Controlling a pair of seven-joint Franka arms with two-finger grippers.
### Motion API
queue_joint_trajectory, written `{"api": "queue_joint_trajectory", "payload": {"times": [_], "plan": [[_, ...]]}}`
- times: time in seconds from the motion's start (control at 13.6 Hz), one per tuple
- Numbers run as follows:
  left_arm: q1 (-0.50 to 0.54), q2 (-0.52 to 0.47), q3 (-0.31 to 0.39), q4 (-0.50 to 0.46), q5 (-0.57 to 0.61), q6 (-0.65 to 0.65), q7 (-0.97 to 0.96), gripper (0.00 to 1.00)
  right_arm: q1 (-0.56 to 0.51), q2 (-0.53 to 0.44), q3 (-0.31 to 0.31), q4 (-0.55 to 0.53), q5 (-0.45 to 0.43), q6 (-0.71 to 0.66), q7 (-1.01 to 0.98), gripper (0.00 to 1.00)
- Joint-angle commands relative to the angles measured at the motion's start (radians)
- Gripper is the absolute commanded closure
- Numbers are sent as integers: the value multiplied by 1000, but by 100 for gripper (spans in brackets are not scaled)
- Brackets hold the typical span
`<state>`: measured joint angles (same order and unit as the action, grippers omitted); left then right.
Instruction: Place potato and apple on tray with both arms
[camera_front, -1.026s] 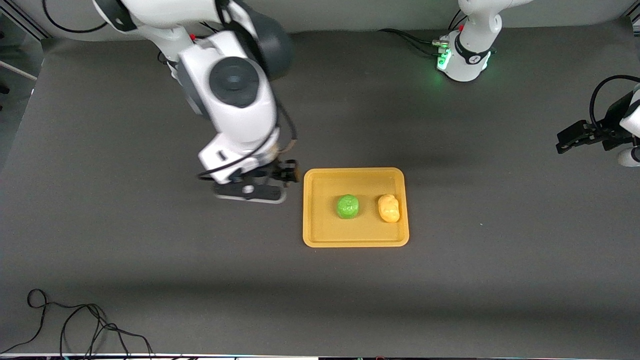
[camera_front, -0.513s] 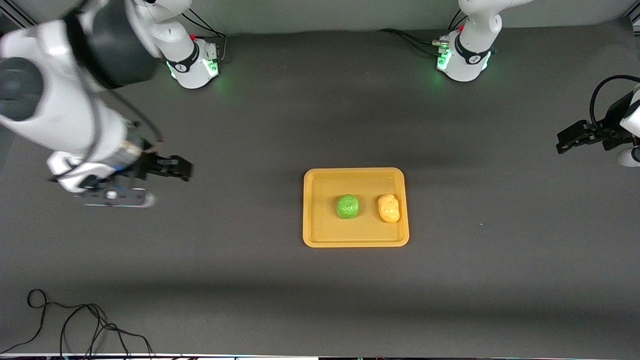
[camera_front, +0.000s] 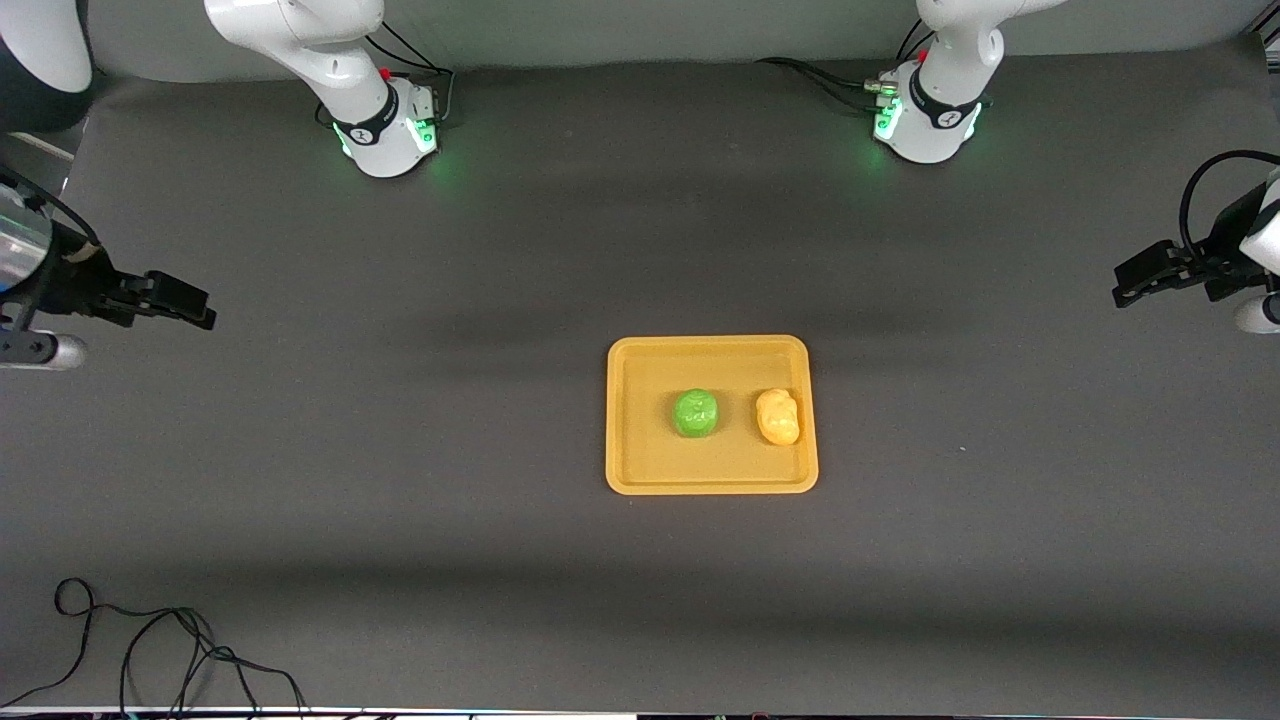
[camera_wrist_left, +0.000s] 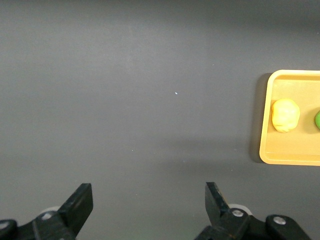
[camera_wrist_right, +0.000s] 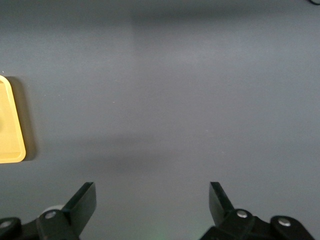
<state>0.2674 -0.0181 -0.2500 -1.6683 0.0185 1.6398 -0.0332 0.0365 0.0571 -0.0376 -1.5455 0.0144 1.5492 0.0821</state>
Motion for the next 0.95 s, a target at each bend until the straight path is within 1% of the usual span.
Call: {"api": "queue_joint_trajectory", "payload": {"times": [0.0, 0.15, 0.88], "plan": [[6, -25, -2, -21, -11, 9, 16, 0, -35, -31, -17, -38, 6, 23, -42, 0], [4, -25, -2, -21, -9, 9, 16, 0, -38, -28, -30, -36, 4, 23, -44, 0], [4, -25, -2, -21, -9, 9, 16, 0, -29, -31, -28, -38, 2, 9, -42, 0]]}}
